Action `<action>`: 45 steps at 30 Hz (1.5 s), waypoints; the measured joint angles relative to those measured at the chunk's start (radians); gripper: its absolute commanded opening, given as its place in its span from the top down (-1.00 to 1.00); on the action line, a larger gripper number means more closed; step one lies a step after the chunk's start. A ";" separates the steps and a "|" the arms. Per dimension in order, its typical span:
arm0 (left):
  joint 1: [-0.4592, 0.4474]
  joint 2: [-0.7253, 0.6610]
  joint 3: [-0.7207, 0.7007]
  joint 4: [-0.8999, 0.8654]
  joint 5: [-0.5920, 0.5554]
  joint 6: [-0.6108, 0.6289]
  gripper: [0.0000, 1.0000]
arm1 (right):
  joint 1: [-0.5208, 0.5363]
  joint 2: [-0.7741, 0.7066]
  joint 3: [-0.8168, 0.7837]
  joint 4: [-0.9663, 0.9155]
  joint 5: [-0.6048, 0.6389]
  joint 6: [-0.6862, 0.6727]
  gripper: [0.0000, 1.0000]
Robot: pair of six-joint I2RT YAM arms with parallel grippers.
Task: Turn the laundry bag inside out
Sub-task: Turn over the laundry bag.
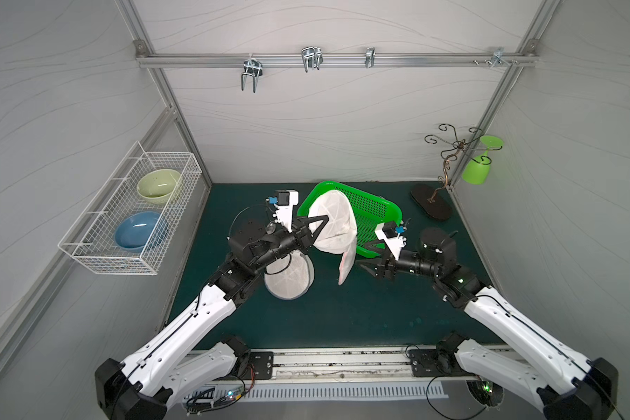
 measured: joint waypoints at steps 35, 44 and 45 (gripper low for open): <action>0.000 0.053 0.027 0.126 -0.180 -0.784 1.00 | 0.112 0.122 -0.066 0.420 0.295 -0.039 -0.39; 0.000 0.031 0.027 0.090 -0.217 -0.794 1.00 | 0.112 -0.048 -0.023 0.331 0.283 -0.070 -0.53; 0.000 0.031 0.027 0.090 -0.218 -0.798 1.00 | 0.112 -0.027 -0.001 0.332 0.284 -0.066 -0.51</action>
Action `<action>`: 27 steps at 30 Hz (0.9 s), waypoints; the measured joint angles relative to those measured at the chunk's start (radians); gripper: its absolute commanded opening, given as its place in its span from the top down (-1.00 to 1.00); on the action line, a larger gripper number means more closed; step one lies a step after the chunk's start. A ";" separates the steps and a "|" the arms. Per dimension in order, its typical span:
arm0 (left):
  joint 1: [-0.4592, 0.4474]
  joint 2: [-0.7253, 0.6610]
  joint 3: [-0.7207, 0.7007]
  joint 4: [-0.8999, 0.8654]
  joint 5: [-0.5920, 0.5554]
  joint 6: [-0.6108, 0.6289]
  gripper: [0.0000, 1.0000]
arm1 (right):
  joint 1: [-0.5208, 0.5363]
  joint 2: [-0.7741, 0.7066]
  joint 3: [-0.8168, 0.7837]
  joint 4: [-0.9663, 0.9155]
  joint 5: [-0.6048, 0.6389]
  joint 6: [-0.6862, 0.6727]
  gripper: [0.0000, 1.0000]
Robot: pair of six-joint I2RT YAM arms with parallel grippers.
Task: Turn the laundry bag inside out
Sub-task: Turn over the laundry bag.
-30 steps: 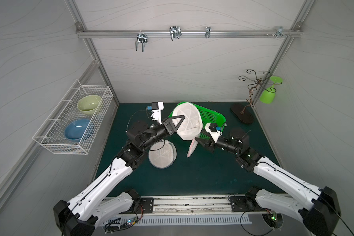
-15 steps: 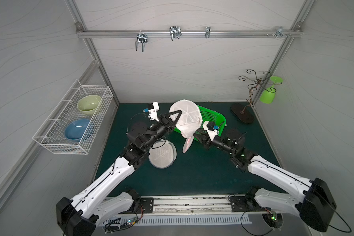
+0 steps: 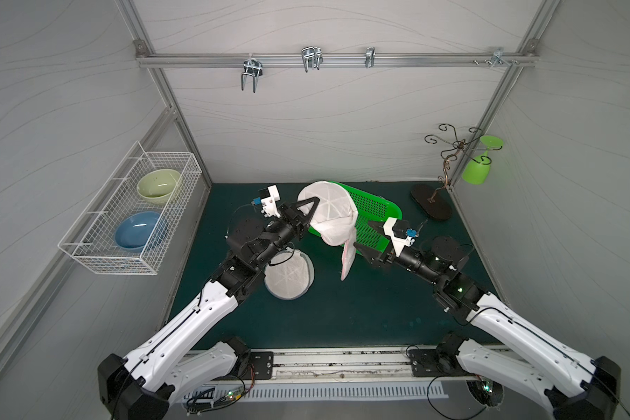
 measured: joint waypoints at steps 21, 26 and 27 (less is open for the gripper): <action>0.000 0.029 -0.017 0.142 -0.014 -0.149 1.00 | 0.000 0.265 0.140 0.082 0.003 0.148 0.95; 0.000 0.042 -0.026 0.172 -0.023 -0.186 1.00 | 0.000 0.252 0.127 0.097 0.006 0.151 1.00; 0.000 0.045 -0.026 0.178 -0.026 -0.193 1.00 | 0.000 0.250 0.121 0.102 0.007 0.152 1.00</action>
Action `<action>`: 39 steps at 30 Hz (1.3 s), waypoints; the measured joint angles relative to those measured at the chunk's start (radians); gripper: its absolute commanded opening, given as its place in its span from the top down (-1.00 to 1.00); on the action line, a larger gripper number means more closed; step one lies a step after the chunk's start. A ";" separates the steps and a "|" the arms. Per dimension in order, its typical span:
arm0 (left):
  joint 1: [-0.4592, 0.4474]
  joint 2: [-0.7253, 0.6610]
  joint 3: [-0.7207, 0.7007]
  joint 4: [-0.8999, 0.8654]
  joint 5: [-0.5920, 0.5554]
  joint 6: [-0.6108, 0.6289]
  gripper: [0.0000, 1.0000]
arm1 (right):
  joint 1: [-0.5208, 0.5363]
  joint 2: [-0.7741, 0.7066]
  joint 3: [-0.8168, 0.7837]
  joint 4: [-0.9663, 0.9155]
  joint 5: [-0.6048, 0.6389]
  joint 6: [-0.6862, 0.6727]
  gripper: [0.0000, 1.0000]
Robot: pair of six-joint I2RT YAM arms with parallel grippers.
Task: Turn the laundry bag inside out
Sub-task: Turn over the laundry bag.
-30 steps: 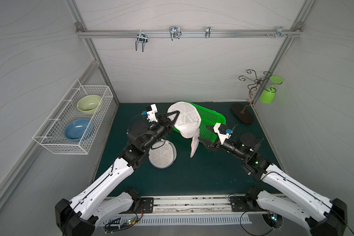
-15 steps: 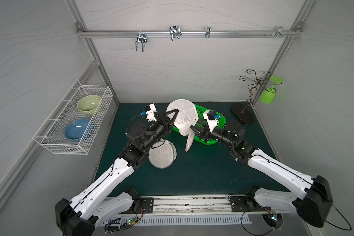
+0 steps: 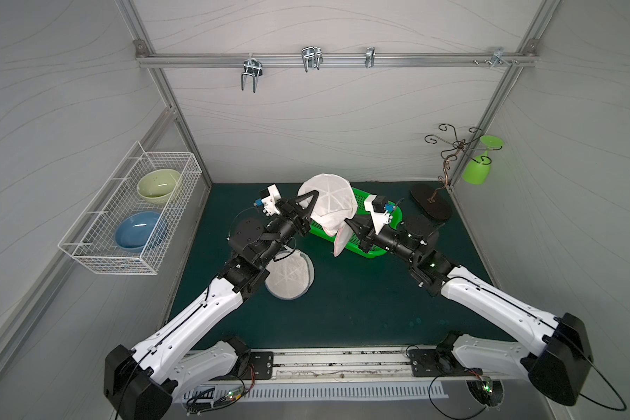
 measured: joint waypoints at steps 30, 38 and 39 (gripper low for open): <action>-0.048 -0.039 -0.040 -0.177 -0.199 -0.119 1.00 | -0.090 -0.299 -0.196 -0.109 0.104 -0.274 -0.22; -0.048 -0.074 -0.040 -0.274 -0.201 -0.106 1.00 | -0.063 -0.123 -0.084 -0.151 0.029 -0.650 -0.26; -0.048 -0.078 -0.040 -0.277 -0.201 -0.107 1.00 | -0.050 -0.105 -0.077 -0.150 0.026 -0.687 -0.26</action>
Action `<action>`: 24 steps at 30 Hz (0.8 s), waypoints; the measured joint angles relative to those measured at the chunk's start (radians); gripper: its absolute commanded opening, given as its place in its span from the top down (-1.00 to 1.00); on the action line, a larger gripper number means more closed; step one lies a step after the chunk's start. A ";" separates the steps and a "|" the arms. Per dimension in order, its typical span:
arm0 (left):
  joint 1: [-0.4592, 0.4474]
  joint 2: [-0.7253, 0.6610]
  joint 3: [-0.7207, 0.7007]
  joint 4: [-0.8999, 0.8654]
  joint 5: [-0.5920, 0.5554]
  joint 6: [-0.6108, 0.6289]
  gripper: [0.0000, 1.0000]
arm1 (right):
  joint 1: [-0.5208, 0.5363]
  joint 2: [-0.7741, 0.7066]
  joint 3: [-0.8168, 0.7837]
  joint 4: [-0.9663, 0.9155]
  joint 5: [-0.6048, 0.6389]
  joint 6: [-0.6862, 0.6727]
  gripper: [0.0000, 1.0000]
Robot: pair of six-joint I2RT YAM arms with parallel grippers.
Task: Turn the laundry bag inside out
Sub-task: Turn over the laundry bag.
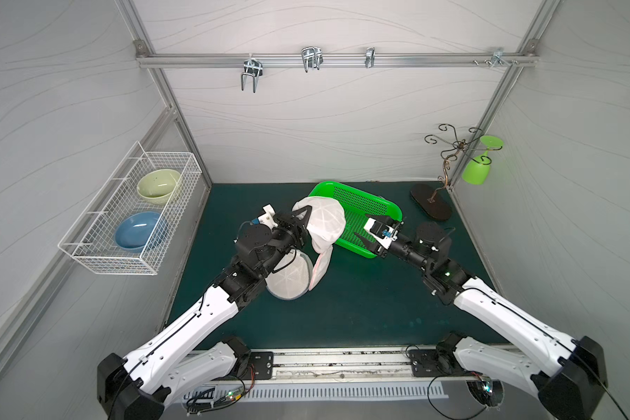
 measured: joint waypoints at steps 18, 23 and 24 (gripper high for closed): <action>0.001 -0.002 -0.034 -0.024 -0.013 -0.073 0.84 | 0.095 0.212 0.093 0.264 0.060 -0.234 0.97; 0.000 -0.014 -0.050 -0.021 -0.023 -0.077 0.00 | 0.097 0.216 0.093 0.290 0.083 -0.188 1.00; -0.001 -0.019 -0.058 -0.020 -0.026 -0.073 -0.18 | 0.097 0.216 0.093 0.295 0.090 -0.175 1.00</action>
